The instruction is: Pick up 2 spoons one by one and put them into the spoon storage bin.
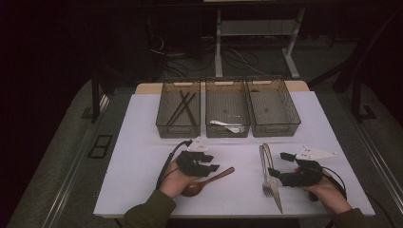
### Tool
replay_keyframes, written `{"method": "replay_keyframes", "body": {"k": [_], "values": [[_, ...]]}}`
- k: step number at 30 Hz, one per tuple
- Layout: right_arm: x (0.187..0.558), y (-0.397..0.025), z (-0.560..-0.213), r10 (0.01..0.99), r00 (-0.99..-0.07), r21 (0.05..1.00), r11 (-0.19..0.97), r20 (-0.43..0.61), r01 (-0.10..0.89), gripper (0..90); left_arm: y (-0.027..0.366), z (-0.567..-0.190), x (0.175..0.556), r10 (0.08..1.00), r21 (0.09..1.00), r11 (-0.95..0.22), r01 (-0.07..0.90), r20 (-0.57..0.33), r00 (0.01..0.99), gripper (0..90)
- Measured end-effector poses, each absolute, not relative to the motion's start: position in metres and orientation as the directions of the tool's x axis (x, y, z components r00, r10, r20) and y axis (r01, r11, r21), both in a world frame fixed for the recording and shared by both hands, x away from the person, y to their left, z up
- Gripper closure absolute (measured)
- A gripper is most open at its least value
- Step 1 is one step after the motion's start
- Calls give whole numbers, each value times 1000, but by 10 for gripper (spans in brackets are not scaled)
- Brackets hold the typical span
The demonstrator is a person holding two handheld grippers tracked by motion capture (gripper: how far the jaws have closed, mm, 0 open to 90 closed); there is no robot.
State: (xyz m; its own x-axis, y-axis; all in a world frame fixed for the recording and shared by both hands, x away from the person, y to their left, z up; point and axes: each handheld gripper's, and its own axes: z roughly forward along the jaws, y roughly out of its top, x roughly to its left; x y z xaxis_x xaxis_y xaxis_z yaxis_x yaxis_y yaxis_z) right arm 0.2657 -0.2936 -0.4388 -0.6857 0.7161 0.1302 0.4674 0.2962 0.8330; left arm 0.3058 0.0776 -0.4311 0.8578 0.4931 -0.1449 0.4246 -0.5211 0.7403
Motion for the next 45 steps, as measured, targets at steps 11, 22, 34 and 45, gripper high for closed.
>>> {"method": "replay_keyframes", "body": {"k": [11, 22, 34, 45], "values": [[266, -293, -439, 715, -687, 832, 300, 128, 467, 192, 122, -436, 270, 522, 753, -487, 441, -154, 839, 368], [266, -293, -440, 719, -684, 831, 301, 125, 467, 192, 128, -440, 259, 526, 722, -525, 451, -141, 838, 362], [266, -294, -440, 722, -680, 833, 297, 124, 467, 192, 121, -444, 254, 485, 670, -609, 424, -109, 868, 438], [266, -294, -439, 722, -680, 833, 297, 123, 467, 192, 116, -442, 250, 408, 657, -641, 396, -146, 901, 687]]}}
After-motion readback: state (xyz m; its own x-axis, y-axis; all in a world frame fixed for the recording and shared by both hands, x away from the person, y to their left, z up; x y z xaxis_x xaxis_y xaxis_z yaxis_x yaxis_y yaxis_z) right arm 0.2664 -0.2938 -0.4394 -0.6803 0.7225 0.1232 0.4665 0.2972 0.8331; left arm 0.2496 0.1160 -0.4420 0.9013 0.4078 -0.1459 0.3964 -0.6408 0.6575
